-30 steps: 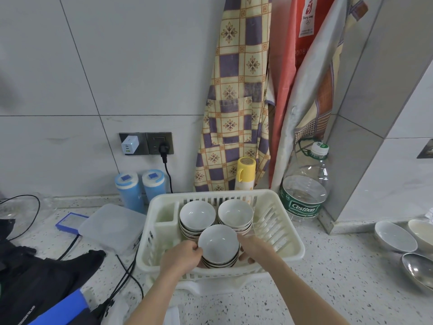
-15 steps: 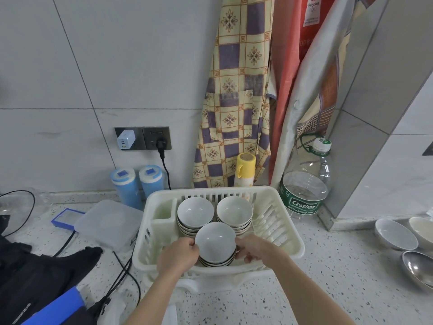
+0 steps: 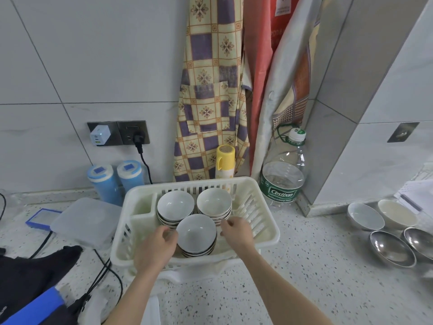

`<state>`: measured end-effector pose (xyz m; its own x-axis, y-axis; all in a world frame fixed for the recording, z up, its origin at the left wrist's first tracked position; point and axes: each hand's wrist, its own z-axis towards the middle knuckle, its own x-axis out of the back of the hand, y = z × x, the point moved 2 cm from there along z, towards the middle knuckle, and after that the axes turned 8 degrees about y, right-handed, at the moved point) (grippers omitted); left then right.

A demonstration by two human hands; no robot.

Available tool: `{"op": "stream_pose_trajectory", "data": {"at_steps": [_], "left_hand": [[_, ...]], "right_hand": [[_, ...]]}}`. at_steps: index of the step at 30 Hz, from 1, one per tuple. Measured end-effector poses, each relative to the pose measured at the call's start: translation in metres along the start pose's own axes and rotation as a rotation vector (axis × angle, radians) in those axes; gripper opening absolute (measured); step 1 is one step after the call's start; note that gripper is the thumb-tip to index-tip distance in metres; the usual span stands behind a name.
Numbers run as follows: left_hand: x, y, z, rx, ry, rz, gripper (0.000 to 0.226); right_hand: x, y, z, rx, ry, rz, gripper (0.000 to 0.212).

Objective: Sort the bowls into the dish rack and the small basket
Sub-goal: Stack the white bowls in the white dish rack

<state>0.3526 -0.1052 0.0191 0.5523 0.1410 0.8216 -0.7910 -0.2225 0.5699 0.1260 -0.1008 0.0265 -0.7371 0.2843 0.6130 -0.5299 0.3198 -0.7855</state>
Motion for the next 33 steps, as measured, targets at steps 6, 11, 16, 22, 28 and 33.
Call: {"op": "stream_pose_trajectory", "data": {"at_steps": [6,11,16,22,28,33], "left_hand": [[0.005,0.004,-0.011,-0.009,0.147,-0.182,0.029],[0.013,0.023,-0.026,0.028,0.264,-0.619,0.013],[-0.015,0.068,-0.071,-0.016,0.243,-0.982,0.022],[-0.081,0.158,-0.121,-0.136,0.162,-0.971,0.031],[-0.171,0.274,-0.159,-0.154,0.027,-0.967,0.017],[-0.258,0.35,-0.175,-0.001,-0.226,-0.795,0.017]], "right_hand": [[0.015,0.003,-0.015,0.096,0.062,0.29,0.024],[0.03,0.006,-0.007,-0.124,-0.105,0.755,0.017],[0.052,0.017,-0.002,-0.224,-0.195,1.002,0.023],[0.119,0.075,0.013,-0.198,-0.26,0.934,0.027],[0.224,0.177,0.051,-0.274,-0.1,0.876,0.026],[0.302,0.251,0.067,-0.357,0.155,0.879,0.023]]}}
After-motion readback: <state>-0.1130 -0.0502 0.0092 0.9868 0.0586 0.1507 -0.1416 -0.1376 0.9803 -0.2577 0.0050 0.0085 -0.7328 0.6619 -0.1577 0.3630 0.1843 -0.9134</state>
